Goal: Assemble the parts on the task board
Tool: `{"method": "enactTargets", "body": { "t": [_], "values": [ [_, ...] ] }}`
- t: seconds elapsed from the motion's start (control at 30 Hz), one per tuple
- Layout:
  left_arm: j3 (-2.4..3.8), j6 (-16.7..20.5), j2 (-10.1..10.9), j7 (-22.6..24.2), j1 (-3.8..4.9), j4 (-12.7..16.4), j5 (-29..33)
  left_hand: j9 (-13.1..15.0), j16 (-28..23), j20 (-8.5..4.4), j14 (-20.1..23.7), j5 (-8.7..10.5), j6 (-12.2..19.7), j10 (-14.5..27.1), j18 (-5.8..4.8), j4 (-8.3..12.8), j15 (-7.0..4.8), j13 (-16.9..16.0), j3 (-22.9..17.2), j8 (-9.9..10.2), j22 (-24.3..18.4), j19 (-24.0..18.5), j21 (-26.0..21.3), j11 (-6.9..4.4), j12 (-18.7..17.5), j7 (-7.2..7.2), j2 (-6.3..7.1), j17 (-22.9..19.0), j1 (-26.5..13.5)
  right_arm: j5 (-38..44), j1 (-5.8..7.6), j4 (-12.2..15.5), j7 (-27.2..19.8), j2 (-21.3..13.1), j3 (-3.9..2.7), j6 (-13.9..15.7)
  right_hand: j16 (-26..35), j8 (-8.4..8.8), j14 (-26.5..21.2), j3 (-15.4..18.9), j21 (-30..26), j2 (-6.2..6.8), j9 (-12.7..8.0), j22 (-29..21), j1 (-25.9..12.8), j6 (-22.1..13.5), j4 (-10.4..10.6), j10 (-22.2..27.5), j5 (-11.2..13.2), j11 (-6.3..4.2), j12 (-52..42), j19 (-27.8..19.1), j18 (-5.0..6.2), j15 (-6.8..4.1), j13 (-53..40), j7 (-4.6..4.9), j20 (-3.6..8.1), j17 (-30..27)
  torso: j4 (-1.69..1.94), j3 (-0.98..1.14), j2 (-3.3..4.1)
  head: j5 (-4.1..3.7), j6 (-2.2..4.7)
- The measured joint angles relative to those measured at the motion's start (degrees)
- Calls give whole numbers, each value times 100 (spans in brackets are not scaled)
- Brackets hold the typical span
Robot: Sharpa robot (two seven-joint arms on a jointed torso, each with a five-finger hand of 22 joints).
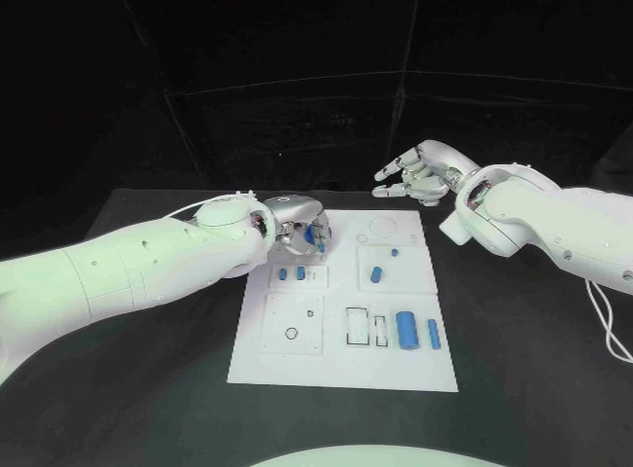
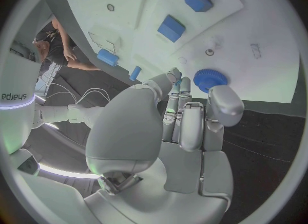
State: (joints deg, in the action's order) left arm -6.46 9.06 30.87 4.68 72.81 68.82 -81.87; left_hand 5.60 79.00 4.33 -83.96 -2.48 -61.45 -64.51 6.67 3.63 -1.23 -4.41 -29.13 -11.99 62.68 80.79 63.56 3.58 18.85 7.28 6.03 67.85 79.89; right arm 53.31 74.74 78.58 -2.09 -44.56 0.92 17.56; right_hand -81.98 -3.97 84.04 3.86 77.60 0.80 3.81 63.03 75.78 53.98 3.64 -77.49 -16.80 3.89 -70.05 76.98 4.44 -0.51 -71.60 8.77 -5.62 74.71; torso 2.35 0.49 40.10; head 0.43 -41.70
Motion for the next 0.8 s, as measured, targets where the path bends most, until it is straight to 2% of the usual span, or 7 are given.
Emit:
{"method": "enactTargets", "body": {
  "t": [0.17,0.4,0.8],
  "values": [
    [25,29,222,-2,0,115,75,-3,0,19,0,0,0,-11,0,0,0,4,0,0,18,-19,0,-11,-1,0,-13,0,-13,0,0,-4,-1,-6,0,0,0,0,0,0,0,0,0,0,0,0,0,0,0,0,0,0,0,0,0,0,0,0,1,0,-2,5,8],
    [27,18,429,-34,-3,142,167,-8,0,19,0,0,-18,-41,0,16,0,5,-16,2,26,-19,14,-1,-27,18,6,-6,-52,0,0,-8,-1,-11,0,-1,0,0,0,0,0,0,0,0,0,0,0,0,0,0,0,0,0,0,0,0,0,0,4,2,-2,18,14],
    [17,-70,499,-76,-22,116,230,-15,0,19,0,0,-21,-60,0,16,1,12,-16,39,39,-19,23,-21,-50,21,33,-26,-78,1,-1,-16,-1,0,0,-1,0,0,0,0,0,0,0,0,0,0,0,0,0,0,0,0,0,0,0,0,0,0,-15,2,7,47,3]
  ]
}}
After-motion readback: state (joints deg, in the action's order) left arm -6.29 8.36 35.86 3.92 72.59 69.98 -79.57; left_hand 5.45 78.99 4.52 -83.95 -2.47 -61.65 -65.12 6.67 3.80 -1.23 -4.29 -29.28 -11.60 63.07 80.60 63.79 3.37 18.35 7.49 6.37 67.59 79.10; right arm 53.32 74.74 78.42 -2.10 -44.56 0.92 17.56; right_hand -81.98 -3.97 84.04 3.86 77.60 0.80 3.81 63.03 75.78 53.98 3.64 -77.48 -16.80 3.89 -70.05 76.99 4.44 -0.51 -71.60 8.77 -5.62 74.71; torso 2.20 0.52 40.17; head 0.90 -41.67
